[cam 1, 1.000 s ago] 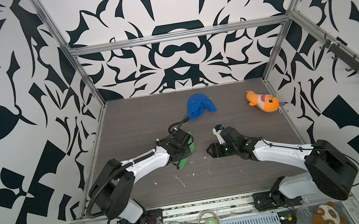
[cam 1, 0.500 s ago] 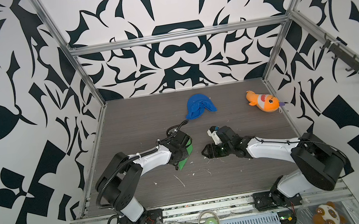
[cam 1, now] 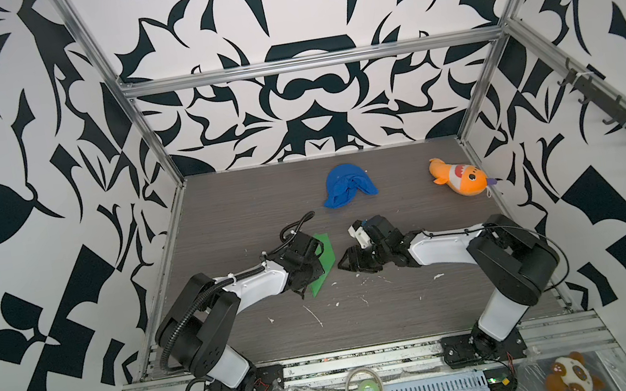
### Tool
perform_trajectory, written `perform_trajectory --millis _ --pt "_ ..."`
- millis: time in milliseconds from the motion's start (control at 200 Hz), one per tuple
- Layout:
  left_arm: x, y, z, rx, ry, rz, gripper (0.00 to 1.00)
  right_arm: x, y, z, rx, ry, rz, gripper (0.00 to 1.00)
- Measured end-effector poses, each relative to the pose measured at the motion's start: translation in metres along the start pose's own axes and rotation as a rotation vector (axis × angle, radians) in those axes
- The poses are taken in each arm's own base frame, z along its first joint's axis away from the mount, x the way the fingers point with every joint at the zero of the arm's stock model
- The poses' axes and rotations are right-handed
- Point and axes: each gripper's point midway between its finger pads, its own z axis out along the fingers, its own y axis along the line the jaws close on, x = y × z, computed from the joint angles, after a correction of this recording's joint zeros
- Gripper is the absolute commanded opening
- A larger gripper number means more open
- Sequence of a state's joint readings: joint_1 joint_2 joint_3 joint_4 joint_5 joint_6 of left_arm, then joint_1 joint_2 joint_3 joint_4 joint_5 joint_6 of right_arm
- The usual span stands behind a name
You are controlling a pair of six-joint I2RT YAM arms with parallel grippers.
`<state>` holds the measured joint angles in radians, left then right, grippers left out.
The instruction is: Fold a paper plane with a square sheet of paper (pick it up from the middle)
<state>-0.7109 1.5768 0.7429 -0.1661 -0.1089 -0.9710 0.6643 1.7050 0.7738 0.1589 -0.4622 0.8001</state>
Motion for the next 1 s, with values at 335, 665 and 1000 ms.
perform_trajectory --millis 335,665,1000 --pt "0.001 -0.001 0.000 0.018 0.012 -0.016 0.07 -0.020 0.013 0.025 -0.060 0.005 0.082 0.48" --pt "0.001 -0.001 0.000 0.018 0.012 -0.018 0.07 -0.026 0.028 0.040 -0.183 0.024 0.123 0.45" --pt "0.001 -0.001 0.000 0.019 0.013 -0.017 0.08 -0.021 0.028 0.048 -0.230 0.044 0.150 0.18"
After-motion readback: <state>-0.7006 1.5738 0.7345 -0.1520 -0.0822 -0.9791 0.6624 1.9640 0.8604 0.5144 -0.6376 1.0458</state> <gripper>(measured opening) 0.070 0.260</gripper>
